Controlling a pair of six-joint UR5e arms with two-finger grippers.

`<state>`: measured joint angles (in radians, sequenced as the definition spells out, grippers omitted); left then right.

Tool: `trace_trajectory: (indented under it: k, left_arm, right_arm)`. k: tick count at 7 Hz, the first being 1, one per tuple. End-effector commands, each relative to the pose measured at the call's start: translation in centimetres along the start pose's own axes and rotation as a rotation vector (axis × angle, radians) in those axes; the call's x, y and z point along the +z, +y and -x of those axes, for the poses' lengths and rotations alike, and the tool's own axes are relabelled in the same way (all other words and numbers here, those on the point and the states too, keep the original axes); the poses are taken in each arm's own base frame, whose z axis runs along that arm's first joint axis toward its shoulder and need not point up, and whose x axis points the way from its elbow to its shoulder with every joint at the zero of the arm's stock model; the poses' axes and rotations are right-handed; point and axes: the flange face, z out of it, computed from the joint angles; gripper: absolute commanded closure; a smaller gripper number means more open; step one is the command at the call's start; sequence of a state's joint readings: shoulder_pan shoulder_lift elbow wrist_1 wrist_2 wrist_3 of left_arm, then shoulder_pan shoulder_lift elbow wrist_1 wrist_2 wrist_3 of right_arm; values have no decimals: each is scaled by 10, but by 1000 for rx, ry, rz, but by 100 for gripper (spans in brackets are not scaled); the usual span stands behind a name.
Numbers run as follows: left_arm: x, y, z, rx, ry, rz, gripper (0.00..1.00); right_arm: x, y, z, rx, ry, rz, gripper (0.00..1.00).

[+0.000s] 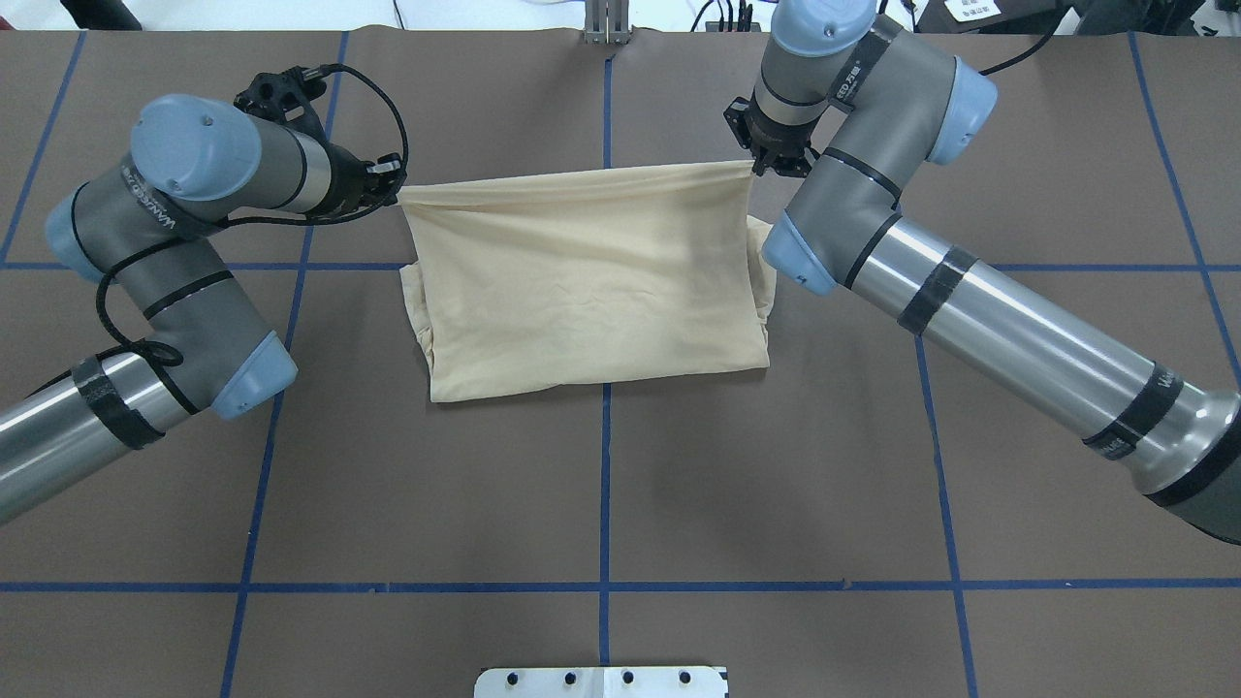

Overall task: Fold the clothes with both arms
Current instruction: 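Lift the hem with both grippers and fold it toward the collar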

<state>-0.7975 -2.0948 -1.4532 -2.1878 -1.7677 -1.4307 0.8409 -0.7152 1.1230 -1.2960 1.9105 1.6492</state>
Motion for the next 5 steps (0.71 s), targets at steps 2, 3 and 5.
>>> trace_trajectory:
  k: [2,3,5]
  left_arm:
    - [20,-7,-3,1,0,-17,100]
    - [32,-11,-1,1,3,-32,100]
    - [34,-11,1,2,7,-33,85]
  right_arm:
    - [15,-1,5,-10,-13,-3,100]
    - [13,-1,7,-11,-16,-2,100]
    - [0,4,21,-17,-40,-3,91]
